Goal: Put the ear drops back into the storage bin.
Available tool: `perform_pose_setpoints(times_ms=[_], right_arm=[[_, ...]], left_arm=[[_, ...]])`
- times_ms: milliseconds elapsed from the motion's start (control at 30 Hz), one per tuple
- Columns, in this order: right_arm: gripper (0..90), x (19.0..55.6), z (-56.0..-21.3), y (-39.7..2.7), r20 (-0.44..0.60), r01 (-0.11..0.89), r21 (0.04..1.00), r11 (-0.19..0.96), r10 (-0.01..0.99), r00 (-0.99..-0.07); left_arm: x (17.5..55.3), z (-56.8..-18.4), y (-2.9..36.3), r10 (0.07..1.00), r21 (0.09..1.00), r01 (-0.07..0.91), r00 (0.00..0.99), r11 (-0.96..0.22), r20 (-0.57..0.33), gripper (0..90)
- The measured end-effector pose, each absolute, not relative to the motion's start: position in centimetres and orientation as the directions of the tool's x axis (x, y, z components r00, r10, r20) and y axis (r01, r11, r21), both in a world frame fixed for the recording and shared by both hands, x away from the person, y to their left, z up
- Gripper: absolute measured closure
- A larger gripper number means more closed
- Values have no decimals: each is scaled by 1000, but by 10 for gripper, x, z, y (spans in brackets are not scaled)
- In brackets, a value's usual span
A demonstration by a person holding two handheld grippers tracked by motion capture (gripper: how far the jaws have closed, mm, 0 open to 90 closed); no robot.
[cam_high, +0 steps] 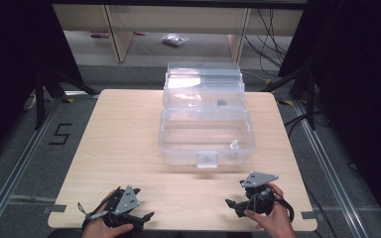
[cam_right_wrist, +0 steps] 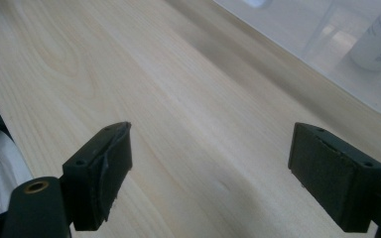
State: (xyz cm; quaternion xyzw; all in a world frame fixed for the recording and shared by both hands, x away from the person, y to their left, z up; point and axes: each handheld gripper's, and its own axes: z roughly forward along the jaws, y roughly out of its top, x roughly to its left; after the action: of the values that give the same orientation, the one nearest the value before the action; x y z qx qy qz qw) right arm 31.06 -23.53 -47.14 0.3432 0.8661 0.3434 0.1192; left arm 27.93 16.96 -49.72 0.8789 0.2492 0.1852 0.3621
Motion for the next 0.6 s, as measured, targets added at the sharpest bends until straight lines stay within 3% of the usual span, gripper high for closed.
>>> perform_pose_setpoints(times_ms=[600], right_arm=[[178,299,-478,-248,35,544,665,512,706,-707]], left_arm=[[279,-496,170,571,727,307,809,-614,140,150]])
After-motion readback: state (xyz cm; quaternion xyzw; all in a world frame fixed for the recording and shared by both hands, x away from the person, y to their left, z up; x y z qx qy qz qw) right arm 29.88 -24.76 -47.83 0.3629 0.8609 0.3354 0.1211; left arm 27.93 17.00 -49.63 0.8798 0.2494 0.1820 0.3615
